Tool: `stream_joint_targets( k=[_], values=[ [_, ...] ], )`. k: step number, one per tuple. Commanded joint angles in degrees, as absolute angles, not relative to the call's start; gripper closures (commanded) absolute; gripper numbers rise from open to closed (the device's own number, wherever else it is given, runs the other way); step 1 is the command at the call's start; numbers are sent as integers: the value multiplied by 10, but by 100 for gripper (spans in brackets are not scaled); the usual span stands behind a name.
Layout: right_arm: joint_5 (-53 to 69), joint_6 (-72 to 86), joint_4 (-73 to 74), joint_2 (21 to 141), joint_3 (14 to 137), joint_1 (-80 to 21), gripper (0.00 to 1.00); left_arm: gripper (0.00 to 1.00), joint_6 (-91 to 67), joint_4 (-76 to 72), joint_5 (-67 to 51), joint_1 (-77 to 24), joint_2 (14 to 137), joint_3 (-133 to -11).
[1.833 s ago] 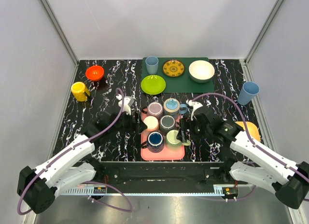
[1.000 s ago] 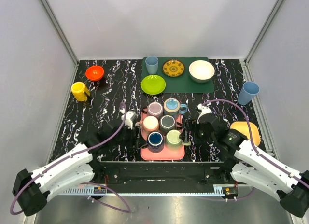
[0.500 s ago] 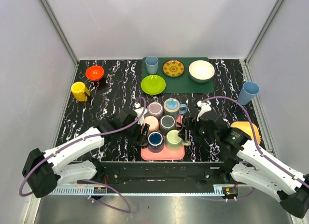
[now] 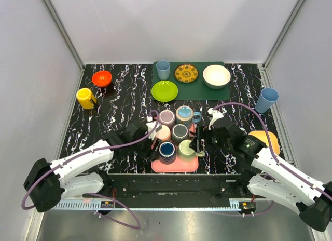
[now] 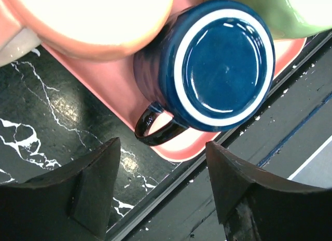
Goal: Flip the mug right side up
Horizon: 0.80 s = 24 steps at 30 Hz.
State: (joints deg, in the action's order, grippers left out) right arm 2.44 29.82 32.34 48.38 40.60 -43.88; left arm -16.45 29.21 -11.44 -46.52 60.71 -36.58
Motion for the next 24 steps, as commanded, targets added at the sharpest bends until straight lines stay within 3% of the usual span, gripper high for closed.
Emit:
stream_joint_targets(
  k=[1, 8, 15, 19, 24],
  values=[
    [35, 290, 302, 481, 428, -441, 11, 31, -139, 223, -127, -468, 631, -370],
    [31, 292, 314, 475, 429, -441, 10, 37, -127, 199, -144, -468, 671, -374],
    [26, 294, 316, 476, 428, -442, 10, 52, -141, 184, -150, -481, 657, -361],
    [26, 294, 316, 481, 430, -441, 10, 68, -144, 182, -157, -489, 646, -364],
    [24, 296, 320, 480, 430, -441, 10, 71, -146, 189, -155, -498, 637, -369]
  ],
)
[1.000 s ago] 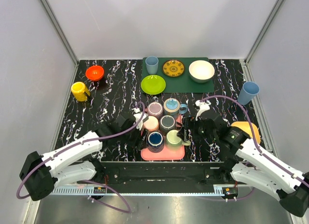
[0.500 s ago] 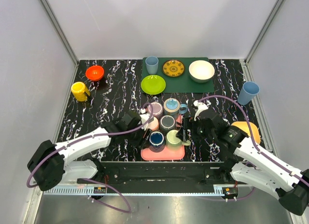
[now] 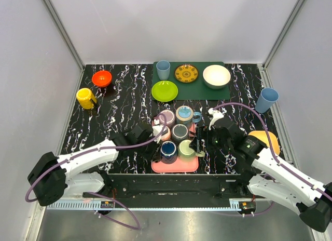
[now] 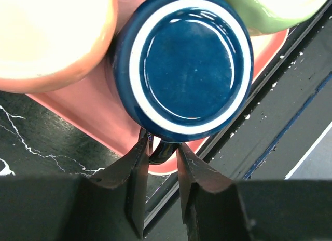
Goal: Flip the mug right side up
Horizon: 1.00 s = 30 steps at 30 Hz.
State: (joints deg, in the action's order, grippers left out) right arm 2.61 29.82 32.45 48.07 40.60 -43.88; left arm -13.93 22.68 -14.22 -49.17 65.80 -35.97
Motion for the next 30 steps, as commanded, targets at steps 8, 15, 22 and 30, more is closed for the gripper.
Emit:
stream_joint_targets(
  k=[8, 15, 22, 30],
  values=[
    [20, 301, 319, 479, 424, -442, 10, 51, -137, 193, -128, -500, 665, -376],
    [15, 303, 326, 472, 419, -442, 10, 50, -130, 195, -107, -501, 692, -381],
    [15, 305, 321, 475, 414, -442, 10, 62, -127, 187, -107, -503, 694, -381],
    [17, 305, 323, 473, 413, -442, 9, 100, -125, 188, -103, -512, 693, -384]
  ],
)
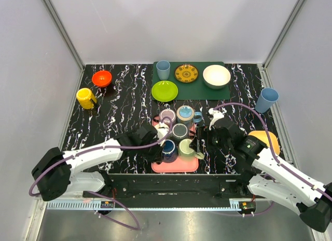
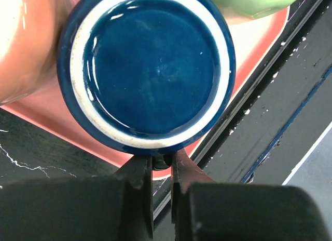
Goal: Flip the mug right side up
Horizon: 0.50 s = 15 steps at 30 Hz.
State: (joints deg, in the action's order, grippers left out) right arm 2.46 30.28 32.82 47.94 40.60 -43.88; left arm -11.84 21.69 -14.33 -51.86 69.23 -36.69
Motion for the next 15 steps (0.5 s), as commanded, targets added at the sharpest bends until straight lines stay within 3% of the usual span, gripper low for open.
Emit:
stream_joint_targets(
  k=[1, 15],
  values=[
    [17, 306, 323, 473, 413, -442, 10, 100, -126, 194, -98, -514, 690, -385],
    [25, 307, 350, 451, 426, -442, 10, 100, -157, 299, -44, -579, 571, -442]
  ],
)
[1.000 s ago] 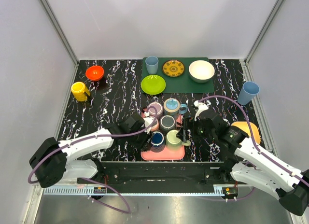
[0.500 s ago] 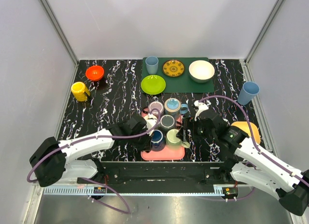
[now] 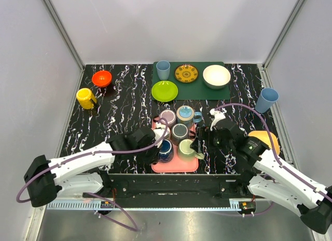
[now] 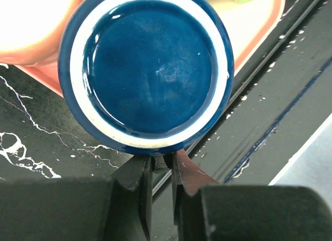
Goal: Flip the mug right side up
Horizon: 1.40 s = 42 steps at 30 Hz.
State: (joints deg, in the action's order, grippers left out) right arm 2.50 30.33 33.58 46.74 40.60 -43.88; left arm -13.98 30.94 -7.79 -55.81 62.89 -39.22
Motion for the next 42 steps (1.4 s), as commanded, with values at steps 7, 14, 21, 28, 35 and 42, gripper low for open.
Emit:
stream_joint_targets(
  k=[7, 14, 21, 28, 35, 42],
  values=[
    [60, 310, 338, 427, 470, -442, 11, 100, -190, 326, -14, -595, 495, -504],
    [169, 406, 182, 398, 490, -440, 7, 100, -237, 129, 19, -593, 402, -508],
    [230, 463, 58, 421, 479, -441, 11, 100, -302, -65, -12, -577, 414, -529],
    [254, 483, -73, 448, 468, -442, 16, 100, -380, -227, -73, -557, 435, -488],
    [217, 456, -147, 446, 461, -441, 23, 100, -512, -399, -160, -490, 475, -422],
    [236, 448, -167, 493, 482, -441, 31, 100, -539, -446, -197, -483, 498, -414]
  ],
)
